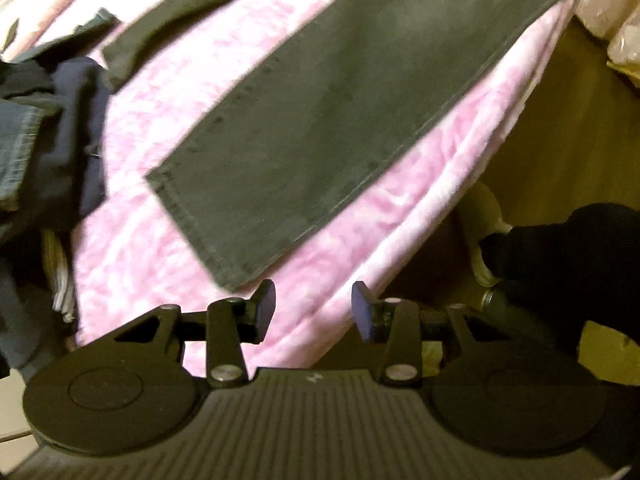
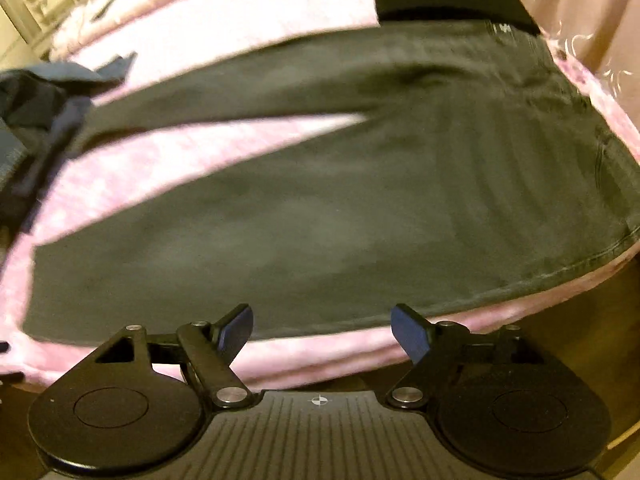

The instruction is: Fold clothes

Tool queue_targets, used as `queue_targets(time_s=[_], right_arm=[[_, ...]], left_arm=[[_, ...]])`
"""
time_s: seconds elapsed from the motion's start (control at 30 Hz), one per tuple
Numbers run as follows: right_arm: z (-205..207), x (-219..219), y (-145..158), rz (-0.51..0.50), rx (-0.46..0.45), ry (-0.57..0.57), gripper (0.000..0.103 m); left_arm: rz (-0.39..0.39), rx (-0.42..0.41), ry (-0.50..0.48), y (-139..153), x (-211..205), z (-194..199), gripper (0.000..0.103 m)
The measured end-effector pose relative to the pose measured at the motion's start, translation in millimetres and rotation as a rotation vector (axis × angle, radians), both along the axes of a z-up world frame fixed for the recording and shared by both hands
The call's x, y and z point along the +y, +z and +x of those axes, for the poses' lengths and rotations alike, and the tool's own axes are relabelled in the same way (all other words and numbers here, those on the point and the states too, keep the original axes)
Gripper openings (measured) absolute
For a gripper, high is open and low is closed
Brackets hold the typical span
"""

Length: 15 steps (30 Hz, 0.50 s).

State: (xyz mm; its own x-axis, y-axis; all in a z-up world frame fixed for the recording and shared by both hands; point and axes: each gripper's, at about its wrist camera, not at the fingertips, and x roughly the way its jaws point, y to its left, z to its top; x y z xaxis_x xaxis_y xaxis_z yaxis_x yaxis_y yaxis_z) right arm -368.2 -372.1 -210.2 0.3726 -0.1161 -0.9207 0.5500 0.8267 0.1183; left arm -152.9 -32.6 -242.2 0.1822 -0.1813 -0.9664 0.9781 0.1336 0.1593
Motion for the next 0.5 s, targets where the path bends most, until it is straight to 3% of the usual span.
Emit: queue_targets(time_s=[0.2, 0.33, 0.5], right_arm=[[49, 17, 33, -0.031, -0.061, 0.094, 0.079], [104, 8, 42, -0.07, -0.092, 0.203, 0.079], [203, -36, 24, -0.09, -0.128, 0.383, 0.079]], left_arm=[[-0.116, -0.047, 0.054, 40, -7, 40, 0.037], [-0.179, -0.098, 0.066, 51, -50, 89, 0.037], [-0.182, -0.177, 0.033, 34, -126, 146, 0.037]])
